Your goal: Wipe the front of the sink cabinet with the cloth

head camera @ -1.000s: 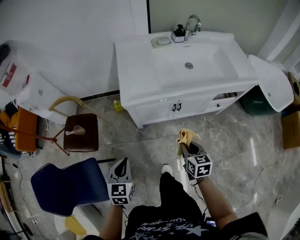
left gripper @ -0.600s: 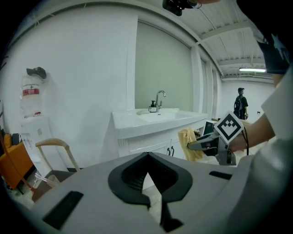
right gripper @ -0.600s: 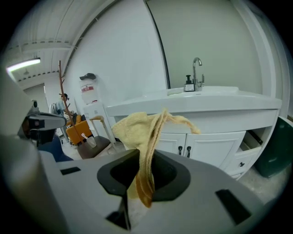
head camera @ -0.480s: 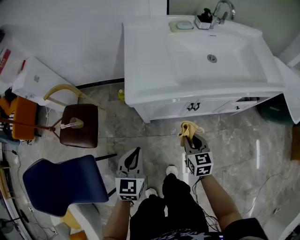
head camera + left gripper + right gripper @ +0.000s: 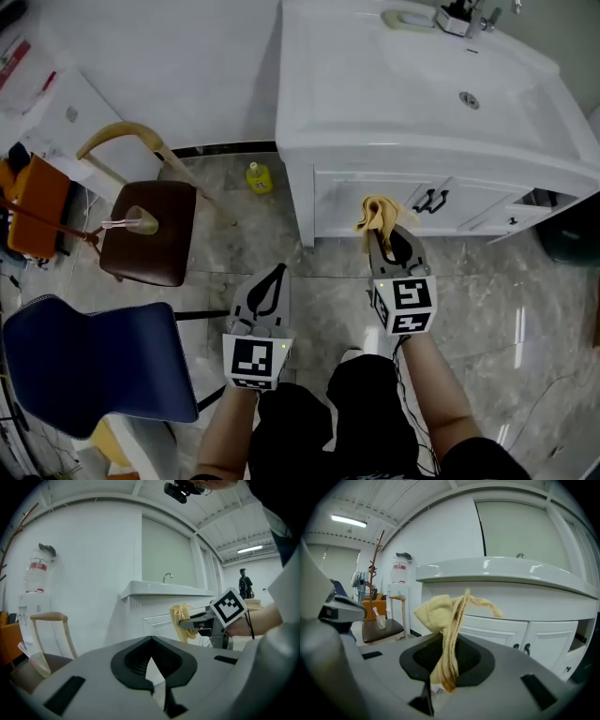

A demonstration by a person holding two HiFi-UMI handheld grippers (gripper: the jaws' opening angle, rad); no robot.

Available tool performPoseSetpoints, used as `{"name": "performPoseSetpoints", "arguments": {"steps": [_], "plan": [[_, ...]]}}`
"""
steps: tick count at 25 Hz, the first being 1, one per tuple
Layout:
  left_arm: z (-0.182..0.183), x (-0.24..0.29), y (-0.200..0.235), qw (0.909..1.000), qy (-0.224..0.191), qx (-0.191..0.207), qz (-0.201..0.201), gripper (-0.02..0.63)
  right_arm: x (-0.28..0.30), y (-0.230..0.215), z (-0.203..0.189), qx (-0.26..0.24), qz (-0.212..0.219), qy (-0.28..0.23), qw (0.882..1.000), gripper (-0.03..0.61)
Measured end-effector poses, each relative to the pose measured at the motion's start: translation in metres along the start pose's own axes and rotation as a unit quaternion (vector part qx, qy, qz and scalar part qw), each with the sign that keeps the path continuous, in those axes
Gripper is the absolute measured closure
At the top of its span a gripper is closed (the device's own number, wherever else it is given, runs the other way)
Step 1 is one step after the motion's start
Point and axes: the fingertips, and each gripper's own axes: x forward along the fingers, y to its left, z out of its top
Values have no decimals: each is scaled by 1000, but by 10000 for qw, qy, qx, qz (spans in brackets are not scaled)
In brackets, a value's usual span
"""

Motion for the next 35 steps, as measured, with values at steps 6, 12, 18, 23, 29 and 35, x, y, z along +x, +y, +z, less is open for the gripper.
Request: {"name": "performPoseSetpoints", "arguments": {"steps": [6,12,18,23,29,35], "plan": [[-36,37,23,9991,-415,-72,76,600,57,30,-4,49,88,-512,9986,502],[-63,54,32,9954,-924,8,243,600,93,65,-16,-123,414,-959,9945,502],[-79,55,28,9920,-1246,-5,195,600,119,69,-16,-237,449,-1072,9929,502],[-82,60,16,9921,-1239,153,118,600,109,42,-13,-135,197,-1237,9920,500],[-71,72,-3,9909,-1320,275,-58,600,86,-28,-25,181,-380,-1160,9924,500],[-69,94,-35,9915,-1275,209,-159,600,58,-107,-42,582,-1015,-1074,9873,500]]}}
